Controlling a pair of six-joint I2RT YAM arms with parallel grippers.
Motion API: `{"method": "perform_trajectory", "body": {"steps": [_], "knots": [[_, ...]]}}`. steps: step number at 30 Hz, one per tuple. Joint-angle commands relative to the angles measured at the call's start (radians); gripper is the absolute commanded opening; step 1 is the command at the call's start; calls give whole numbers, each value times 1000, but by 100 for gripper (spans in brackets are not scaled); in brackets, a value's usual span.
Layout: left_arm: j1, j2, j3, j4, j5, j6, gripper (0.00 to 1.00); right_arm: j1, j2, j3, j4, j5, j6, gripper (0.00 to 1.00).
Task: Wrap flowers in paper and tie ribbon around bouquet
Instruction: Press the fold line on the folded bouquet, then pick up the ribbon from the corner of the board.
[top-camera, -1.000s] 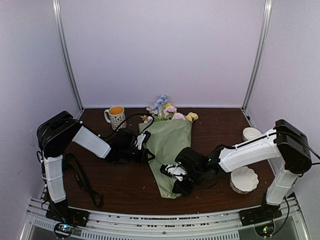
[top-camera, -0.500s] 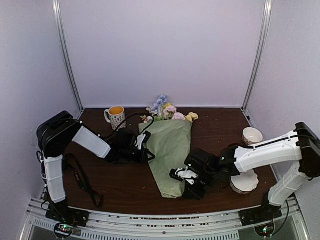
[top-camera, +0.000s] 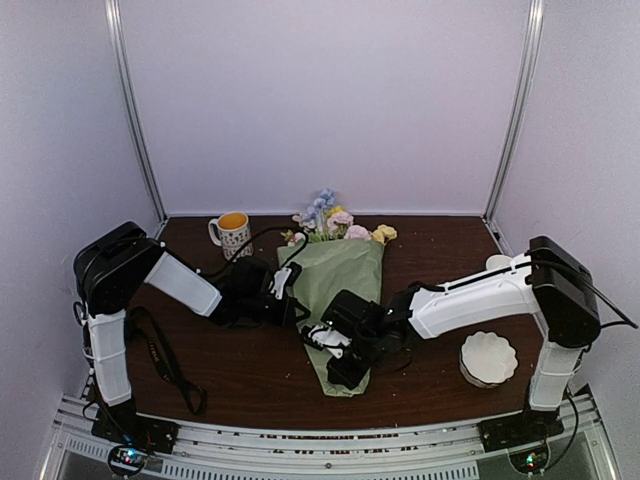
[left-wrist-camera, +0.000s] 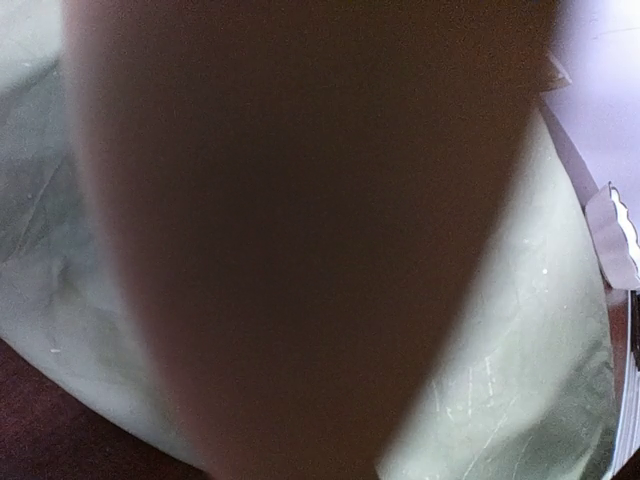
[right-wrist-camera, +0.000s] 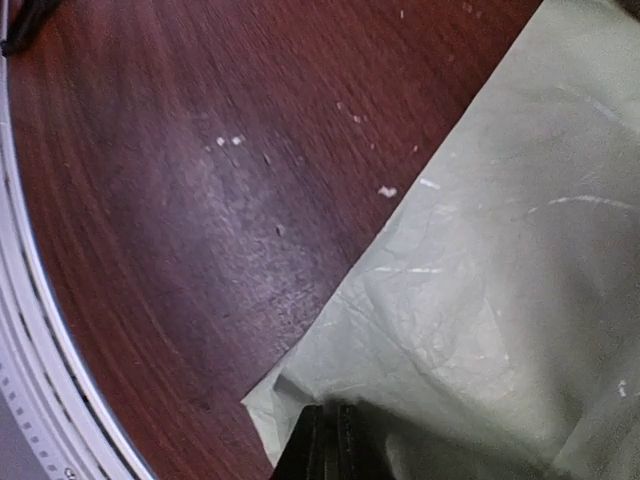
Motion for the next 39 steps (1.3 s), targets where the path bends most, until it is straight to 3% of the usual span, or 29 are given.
{"method": "perform_trajectory", "body": {"steps": [1, 4, 8, 11, 14, 16, 19, 22, 25, 31, 37, 39], "knots": [[18, 60, -33, -151, -87, 4, 0, 14, 58, 21, -47, 62, -10, 8], [19, 56, -31, -157, -97, 3, 0, 15, 75, 5, -47, 61, -10, 8], [20, 27, -18, -199, -133, 18, 27, 18, 71, -19, -49, 67, -8, 8], [34, -5, 4, -283, -225, 39, 32, 22, 56, -27, -46, 73, -6, 8], [51, -11, 58, -395, -320, 55, 31, 26, 53, -21, -39, 63, -3, 9], [57, -2, 77, -393, -299, 59, 29, 28, 59, -14, -38, 62, -1, 9], [58, 17, 93, -361, -231, 43, 18, 29, 56, -10, -36, 64, 3, 10], [58, 46, 103, -355, -203, 29, 0, 28, 27, -6, -32, 61, 10, 12], [58, 64, 104, -362, -198, 17, 0, 24, -17, 9, -34, 40, 24, 15], [58, 77, 93, -348, -182, 0, 0, -80, -188, -35, 34, 5, 162, 37], [58, 81, 83, -342, -181, -3, 0, -380, -328, -253, 201, -70, 466, 61], [58, 82, 81, -341, -178, -4, 0, -441, -324, -300, 245, -98, 515, 77]]}}
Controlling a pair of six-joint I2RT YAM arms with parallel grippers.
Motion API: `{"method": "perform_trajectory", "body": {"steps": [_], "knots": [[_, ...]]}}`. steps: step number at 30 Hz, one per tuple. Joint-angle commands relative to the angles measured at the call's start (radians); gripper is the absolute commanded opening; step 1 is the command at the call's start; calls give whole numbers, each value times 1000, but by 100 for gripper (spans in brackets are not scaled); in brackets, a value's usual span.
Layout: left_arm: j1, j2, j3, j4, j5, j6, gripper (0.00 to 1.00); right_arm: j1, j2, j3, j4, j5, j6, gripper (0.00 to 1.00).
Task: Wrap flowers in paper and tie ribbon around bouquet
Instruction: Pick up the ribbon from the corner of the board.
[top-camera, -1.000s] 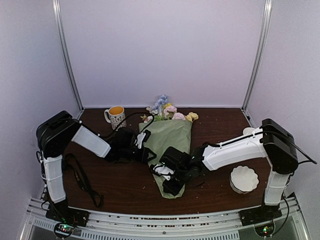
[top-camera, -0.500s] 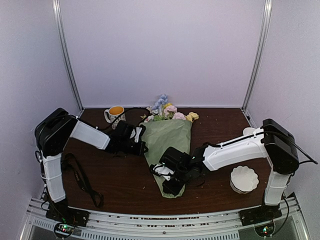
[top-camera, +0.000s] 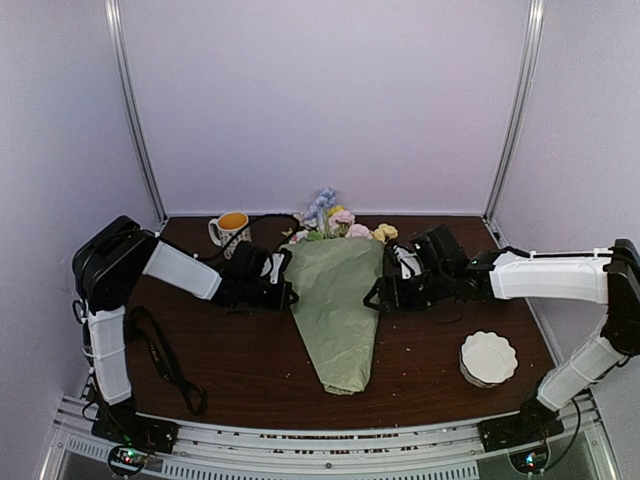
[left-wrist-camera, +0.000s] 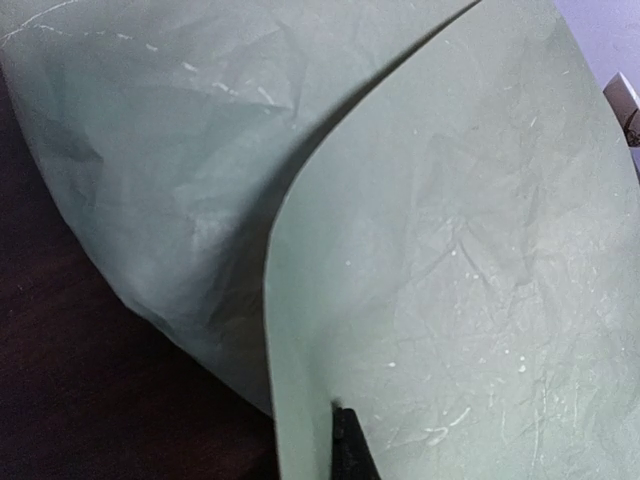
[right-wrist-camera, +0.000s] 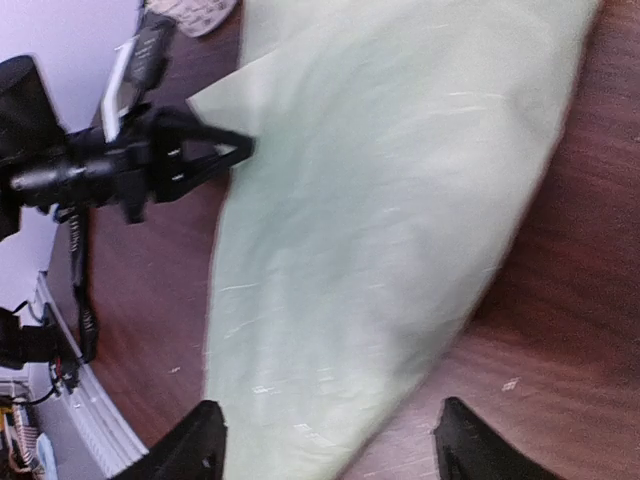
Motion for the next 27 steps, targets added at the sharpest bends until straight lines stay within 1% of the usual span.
{"method": "perform_trajectory", "body": {"steps": [1, 2, 3, 7, 10, 13, 15, 17, 21, 24, 27], "knots": [[4, 76, -44, -140, -20, -11, 0, -112, 23, -115, 103, -80, 201, 86], [5, 76, -45, -140, -19, -12, 0, -121, 34, -120, 112, -96, 202, 94], [6, 76, -45, -137, -20, -12, 0, -122, 55, -119, 118, -110, 200, 96], [5, 76, -49, -140, -19, -12, 0, -125, 135, -129, 211, -180, 217, 96], [4, 78, -53, -135, -21, -15, 0, -127, 204, -141, 339, -240, 270, 91], [5, 80, -55, -129, -19, -21, 0, -127, 265, -140, 455, -295, 335, 81], [5, 80, -56, -129, -16, -21, 0, -127, 293, -143, 536, -320, 375, 71], [4, 82, -57, -128, -17, -20, 0, -126, 310, -145, 578, -339, 404, 62], [6, 81, -59, -133, -19, -17, 0, -126, 321, -147, 601, -349, 423, 41], [5, 77, -59, -134, -17, -18, 0, -126, 330, -145, 606, -359, 429, 22], [6, 66, -58, -143, -27, -12, 0, -126, 327, -151, 611, -361, 432, 8]]}}
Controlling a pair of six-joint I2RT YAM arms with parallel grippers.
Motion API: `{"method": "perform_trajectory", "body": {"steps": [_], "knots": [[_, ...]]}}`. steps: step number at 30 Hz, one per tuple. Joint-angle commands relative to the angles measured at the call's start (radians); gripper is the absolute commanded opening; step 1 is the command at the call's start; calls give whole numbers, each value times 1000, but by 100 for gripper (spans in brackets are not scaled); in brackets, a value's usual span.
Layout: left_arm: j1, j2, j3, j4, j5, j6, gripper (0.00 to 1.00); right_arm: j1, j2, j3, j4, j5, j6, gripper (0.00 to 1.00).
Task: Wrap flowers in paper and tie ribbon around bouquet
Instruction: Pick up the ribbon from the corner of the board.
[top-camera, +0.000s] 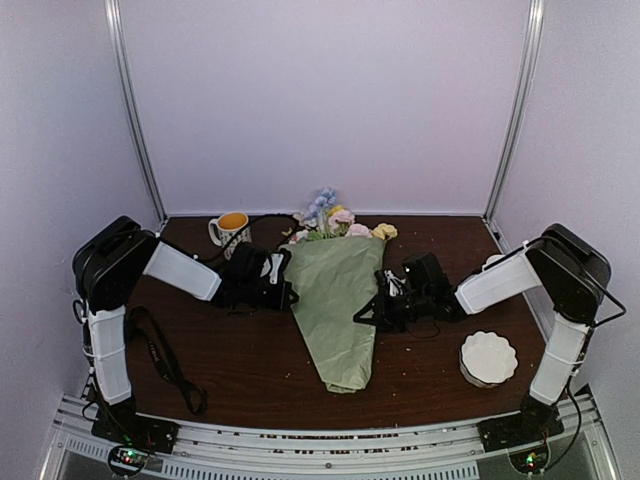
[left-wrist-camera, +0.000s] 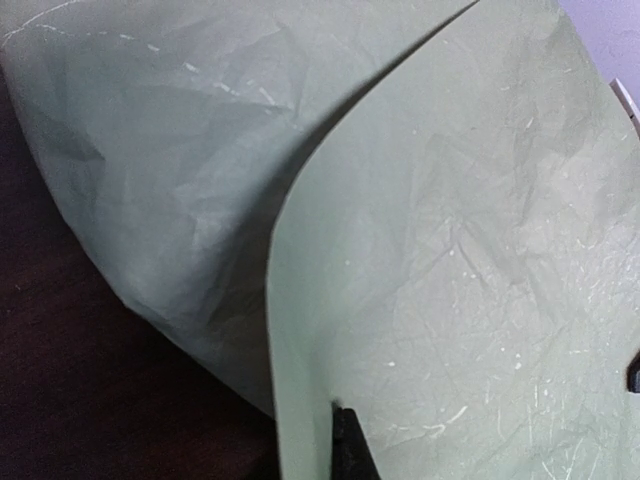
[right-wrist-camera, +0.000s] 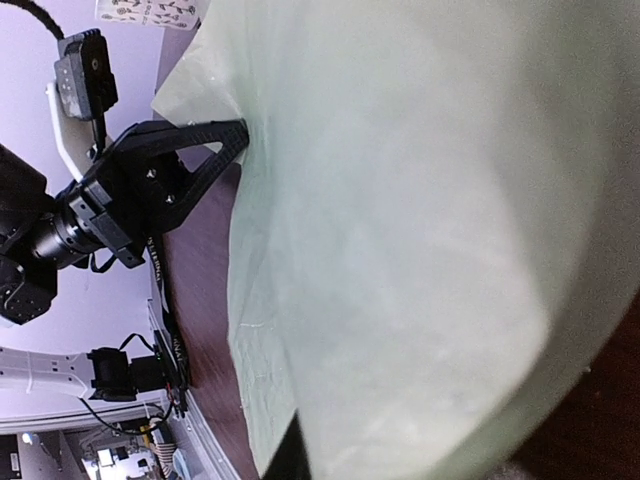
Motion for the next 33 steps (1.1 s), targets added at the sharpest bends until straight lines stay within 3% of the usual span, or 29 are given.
{"method": "perform_trajectory", "body": {"steps": [1, 2, 8, 15, 18, 24, 27, 30, 33], "knots": [[7, 56, -44, -182, -44, 6, 0, 2, 5, -13, 52, -20, 18, 3], [9, 43, -41, -194, -59, 9, 0, 1, 6, -15, 52, -17, 20, 0], [26, -88, -39, -287, -130, 54, 36, 2, 2, -21, 57, -5, 20, 0], [28, -399, -106, -519, -305, 64, 64, 14, -13, 0, -24, 37, -21, 0], [52, -560, -183, -658, -382, 6, 68, 28, -22, 12, -69, 65, -46, 0], [132, -869, -398, -811, -391, -148, 66, 40, -32, 11, -104, 99, -70, 0], [261, -985, -468, -858, -367, -137, 72, 48, -31, 14, -111, 102, -80, 0], [437, -1032, -492, -830, -311, -114, 72, 52, -24, 18, -114, 99, -93, 0], [490, -976, -463, -791, -321, -124, 72, 53, -17, 20, -119, 94, -104, 0]]}}
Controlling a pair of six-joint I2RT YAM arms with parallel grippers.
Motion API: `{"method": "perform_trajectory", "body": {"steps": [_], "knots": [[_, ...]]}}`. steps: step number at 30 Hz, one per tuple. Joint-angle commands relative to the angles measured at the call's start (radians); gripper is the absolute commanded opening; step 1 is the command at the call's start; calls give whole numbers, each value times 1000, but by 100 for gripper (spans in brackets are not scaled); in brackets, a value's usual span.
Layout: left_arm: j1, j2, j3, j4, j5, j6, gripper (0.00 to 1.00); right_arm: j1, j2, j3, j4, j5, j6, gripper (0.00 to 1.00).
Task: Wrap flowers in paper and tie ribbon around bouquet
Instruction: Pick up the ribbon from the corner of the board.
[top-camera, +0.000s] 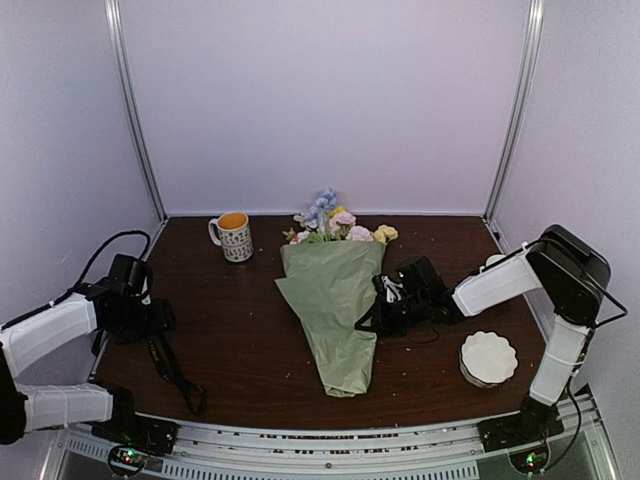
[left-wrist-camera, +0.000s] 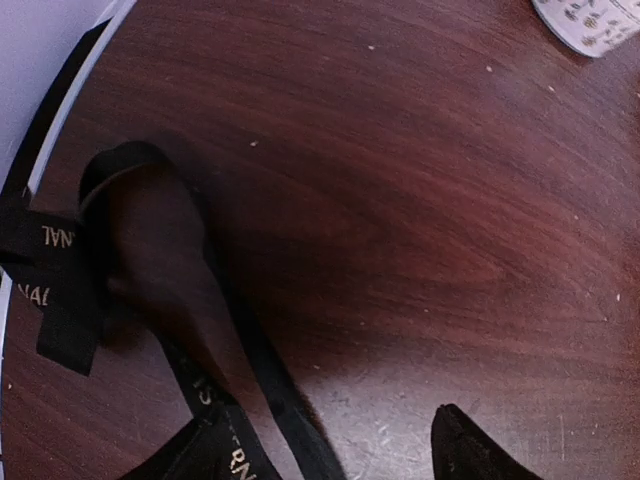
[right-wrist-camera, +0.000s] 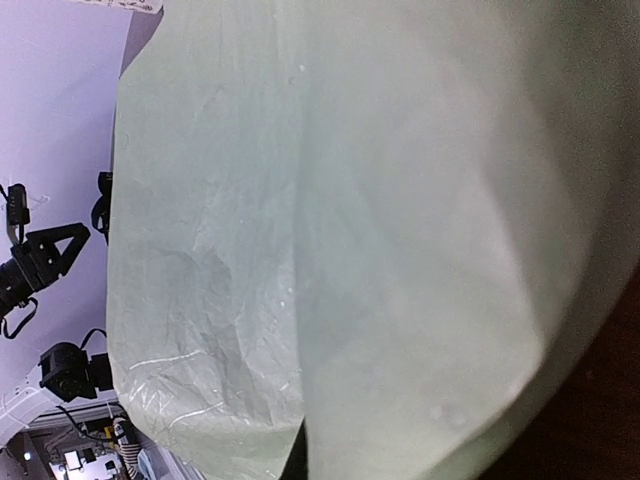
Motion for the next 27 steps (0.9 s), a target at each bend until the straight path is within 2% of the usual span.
{"method": "perform_trajectory", "body": {"steps": [1, 6, 9, 13, 17, 18, 20, 22, 24, 27], "knots": [[73, 65, 34, 57, 11, -17, 72, 13, -11, 14, -36, 11, -35, 0], [177, 214, 47, 151, 55, -14, 70, 13, -16, 4, -26, 10, -40, 0], [184, 281, 65, 164, 18, -5, 67, 12, -21, 1, -37, 12, -51, 0], [184, 358, 78, 213, 52, 20, 62, 12, -17, -1, -44, 6, -57, 0], [185, 405, 124, 194, 45, 54, 56, 12, -14, 3, -44, 8, -55, 0], [184, 412, 132, 190, 38, 60, 53, 12, -16, 3, -45, 8, -55, 0], [187, 422, 145, 188, 34, 68, 40, 12, -19, 3, -50, 10, -56, 0], [187, 431, 152, 197, 60, 79, 23, 12, -25, 3, -57, 15, -58, 0], [186, 439, 156, 201, 92, 96, 0, 12, -29, 2, -64, 20, -61, 0], [173, 388, 153, 206, 171, 112, 0, 12, -33, -1, -71, 23, -63, 0]]}}
